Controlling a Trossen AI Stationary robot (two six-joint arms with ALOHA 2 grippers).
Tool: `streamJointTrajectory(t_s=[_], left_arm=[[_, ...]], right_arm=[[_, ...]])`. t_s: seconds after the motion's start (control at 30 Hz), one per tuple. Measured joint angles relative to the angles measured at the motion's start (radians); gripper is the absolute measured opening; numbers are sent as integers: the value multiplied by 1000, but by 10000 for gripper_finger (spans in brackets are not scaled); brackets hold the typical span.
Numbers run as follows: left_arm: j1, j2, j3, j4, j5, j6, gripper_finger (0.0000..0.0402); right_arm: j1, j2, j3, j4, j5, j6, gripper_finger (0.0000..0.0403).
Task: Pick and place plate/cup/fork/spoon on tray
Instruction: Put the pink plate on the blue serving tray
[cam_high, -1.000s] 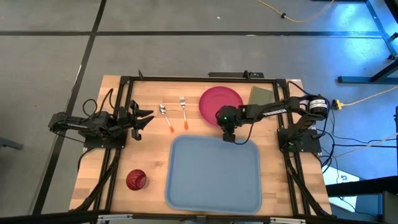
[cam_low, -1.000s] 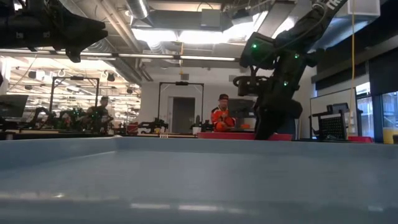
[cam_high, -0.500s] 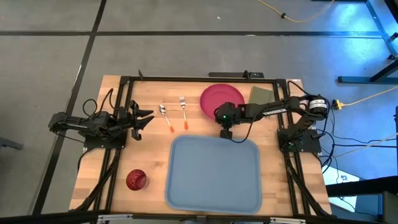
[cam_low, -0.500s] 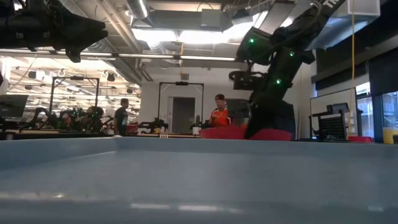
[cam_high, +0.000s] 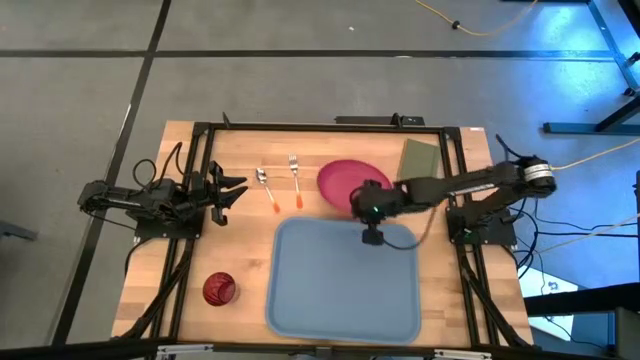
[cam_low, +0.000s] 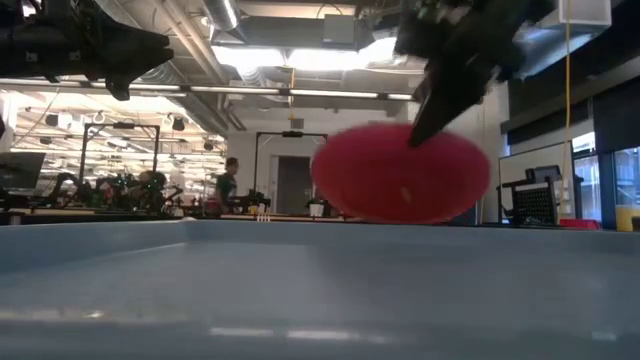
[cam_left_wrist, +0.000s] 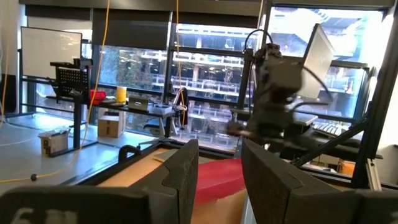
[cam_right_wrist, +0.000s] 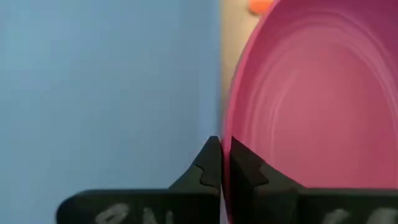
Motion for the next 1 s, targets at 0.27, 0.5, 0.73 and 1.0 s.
streamJointTrajectory(t_s=[0.27,0.5,0.73,1.0], left_arm=[[0,0,0,0,0,0,115],[0,0,0,0,0,0,115],[0,0,0,0,0,0,115],[0,0,0,0,0,0,115]], right_arm=[[267,-79,0,1,225,73,6],[422,-55,0,82,309,191,6],[509,48,1,149,342,362,6],[572,121,1,250,343,460,12]])
